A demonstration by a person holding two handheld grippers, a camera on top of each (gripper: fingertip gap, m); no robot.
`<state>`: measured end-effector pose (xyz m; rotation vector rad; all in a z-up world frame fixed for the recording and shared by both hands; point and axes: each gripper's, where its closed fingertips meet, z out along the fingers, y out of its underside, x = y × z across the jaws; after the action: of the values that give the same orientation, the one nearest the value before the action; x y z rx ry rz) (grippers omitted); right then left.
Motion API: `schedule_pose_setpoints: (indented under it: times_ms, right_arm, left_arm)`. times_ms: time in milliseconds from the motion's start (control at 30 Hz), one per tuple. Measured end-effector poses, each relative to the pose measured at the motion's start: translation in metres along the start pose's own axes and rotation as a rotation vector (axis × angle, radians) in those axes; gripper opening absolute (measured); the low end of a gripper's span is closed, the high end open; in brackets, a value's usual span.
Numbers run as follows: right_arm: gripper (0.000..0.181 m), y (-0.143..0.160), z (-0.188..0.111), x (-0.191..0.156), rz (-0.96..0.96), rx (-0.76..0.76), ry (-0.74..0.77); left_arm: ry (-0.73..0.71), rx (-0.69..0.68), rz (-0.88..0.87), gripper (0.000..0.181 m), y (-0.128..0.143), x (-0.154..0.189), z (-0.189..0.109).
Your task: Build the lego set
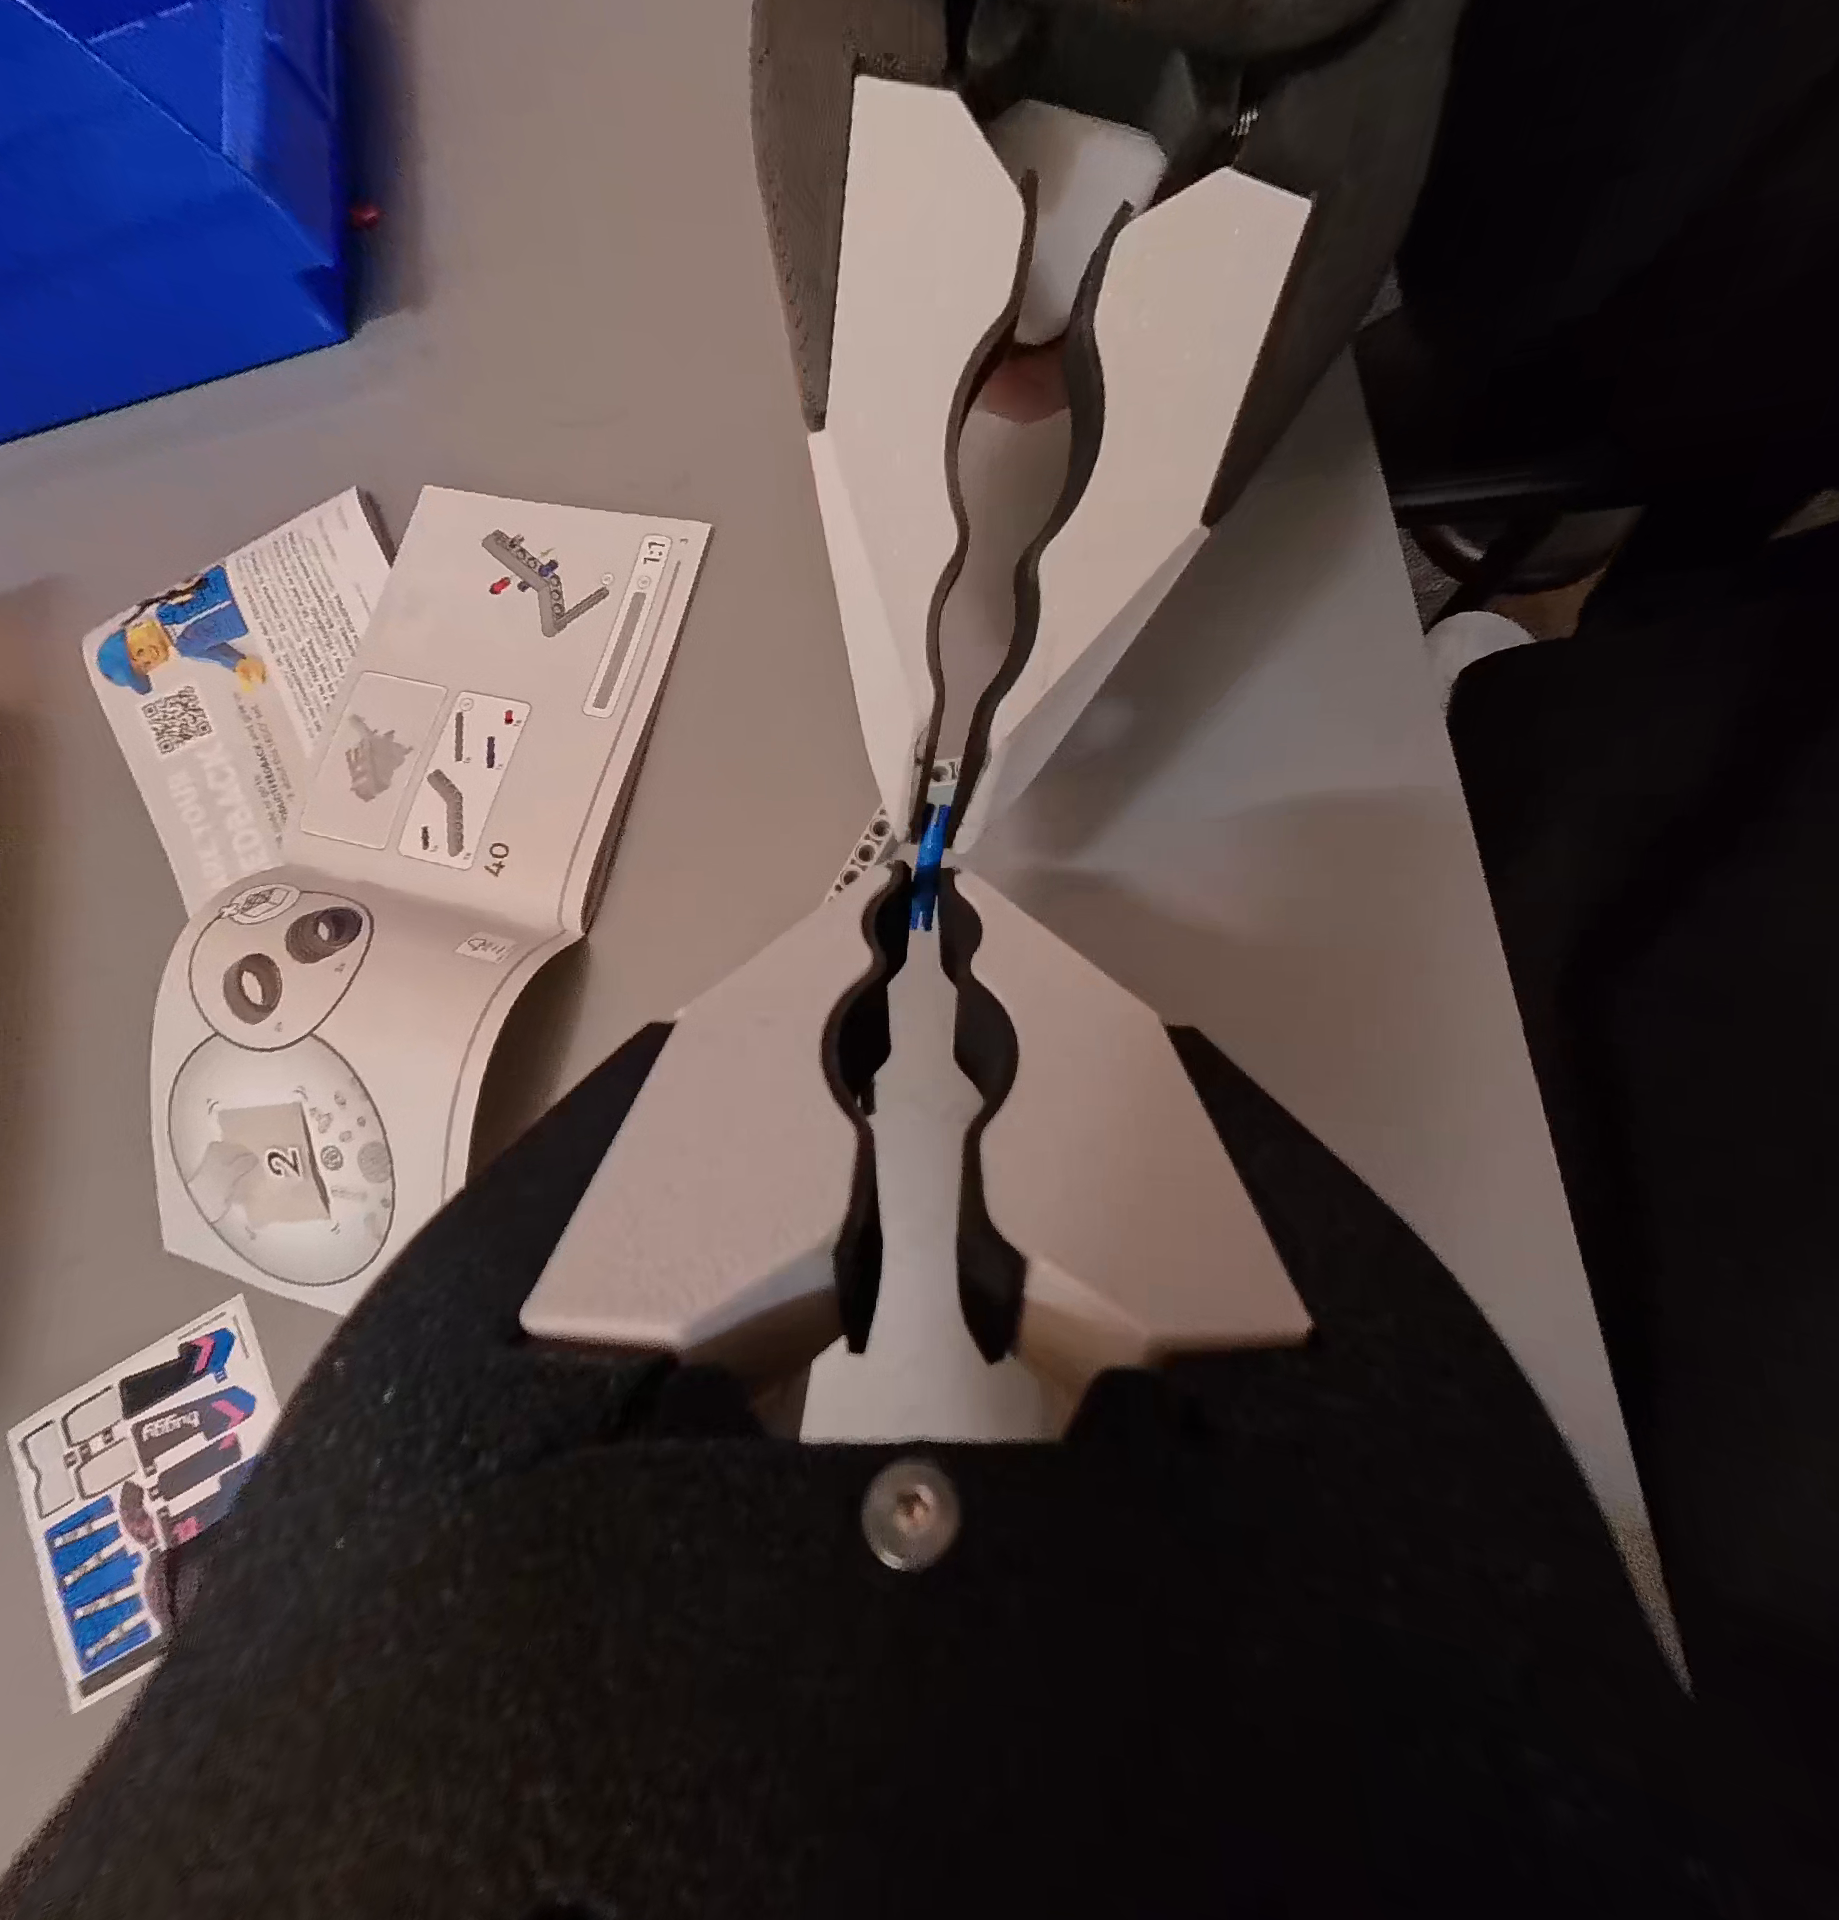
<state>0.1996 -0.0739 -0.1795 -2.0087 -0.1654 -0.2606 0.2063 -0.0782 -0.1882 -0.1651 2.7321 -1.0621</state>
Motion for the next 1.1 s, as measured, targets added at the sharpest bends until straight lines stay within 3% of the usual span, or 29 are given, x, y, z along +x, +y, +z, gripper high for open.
schedule_pose_setpoints:
  times_ms: [100,400,733,933,1100]
  right_arm:
    - [0.003,-0.005,-0.002,0.007,0.026,0.045,0.043]
    - [0.003,-0.055,-0.031,0.006,0.145,0.462,-0.002]
    - [0.002,-0.072,-0.036,0.004,0.188,0.585,-0.039]
    - [0.003,-0.064,-0.03,0.005,0.181,0.51,-0.03]
    - [0.016,-0.007,-0.033,0.025,0.236,0.061,0.102]
  left_arm:
    - [-0.036,0.049,-0.005,0.002,-0.004,-0.006,-0.003]
    - [0.133,0.577,-0.178,0.003,-0.048,0.003,-0.046]
    - [0.177,0.709,-0.204,0.003,-0.057,0.008,-0.062]
    - [0.159,0.684,-0.216,0.002,-0.05,0.006,-0.057]
    - [-0.035,0.572,-0.241,0.002,-0.022,-0.019,-0.045]
